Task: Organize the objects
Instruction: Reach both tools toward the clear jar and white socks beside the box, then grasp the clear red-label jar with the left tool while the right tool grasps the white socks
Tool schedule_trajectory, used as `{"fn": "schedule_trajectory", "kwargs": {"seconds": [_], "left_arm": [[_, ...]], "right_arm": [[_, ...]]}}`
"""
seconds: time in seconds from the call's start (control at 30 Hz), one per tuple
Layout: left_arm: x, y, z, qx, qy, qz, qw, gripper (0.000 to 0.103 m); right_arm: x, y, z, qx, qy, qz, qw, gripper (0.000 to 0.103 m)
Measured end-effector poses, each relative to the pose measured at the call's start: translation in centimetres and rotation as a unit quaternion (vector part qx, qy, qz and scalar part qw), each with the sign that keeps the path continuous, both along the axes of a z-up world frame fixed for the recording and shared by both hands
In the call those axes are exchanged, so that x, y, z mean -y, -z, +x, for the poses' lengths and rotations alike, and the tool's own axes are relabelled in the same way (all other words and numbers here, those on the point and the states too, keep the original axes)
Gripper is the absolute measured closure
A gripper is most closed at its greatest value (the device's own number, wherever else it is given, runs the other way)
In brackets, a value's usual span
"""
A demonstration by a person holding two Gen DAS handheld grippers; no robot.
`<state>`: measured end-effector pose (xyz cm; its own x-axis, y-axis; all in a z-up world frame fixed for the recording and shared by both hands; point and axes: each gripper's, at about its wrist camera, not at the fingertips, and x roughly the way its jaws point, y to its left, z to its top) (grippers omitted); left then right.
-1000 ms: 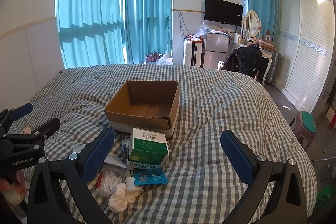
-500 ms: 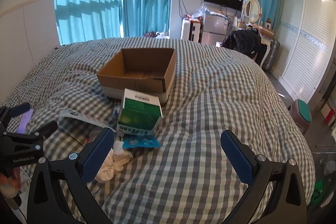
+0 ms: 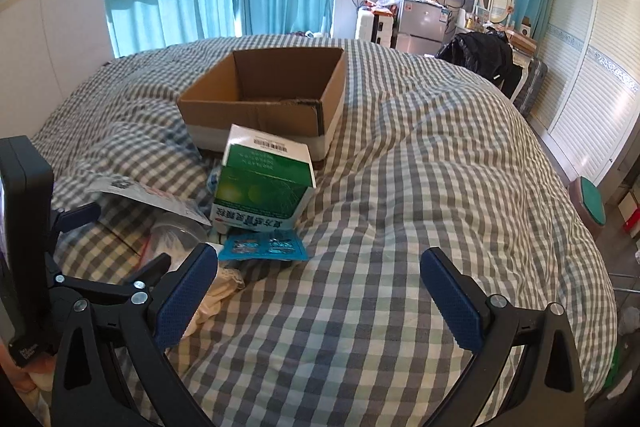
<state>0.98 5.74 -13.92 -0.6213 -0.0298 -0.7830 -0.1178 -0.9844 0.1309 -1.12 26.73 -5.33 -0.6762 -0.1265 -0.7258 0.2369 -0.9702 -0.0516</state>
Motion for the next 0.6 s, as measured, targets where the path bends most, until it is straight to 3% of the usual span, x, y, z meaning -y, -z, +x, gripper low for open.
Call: {"fn": "schedule_trajectory", "kwargs": {"seconds": [0.17, 0.23, 0.6], "left_arm": [[-0.6, 3.0, -1.1, 0.044, 0.025, 0.037, 0.998, 0.005], [-0.3, 3.4, -1.1, 0.05, 0.039, 0.056, 0.9964, 0.021], [3.1, -1.4, 3.1, 0.006, 0.049, 0.063, 0.9968, 0.036]], "right_arm": [[-0.1, 0.8, -0.6, 0.007, -0.003, 0.004, 1.0, 0.001], [0.1, 0.9, -0.8, 0.008, -0.007, 0.007, 1.0, 0.001], [2.6, 1.4, -0.4, 0.022, -0.039, 0.013, 0.999, 0.001]]}}
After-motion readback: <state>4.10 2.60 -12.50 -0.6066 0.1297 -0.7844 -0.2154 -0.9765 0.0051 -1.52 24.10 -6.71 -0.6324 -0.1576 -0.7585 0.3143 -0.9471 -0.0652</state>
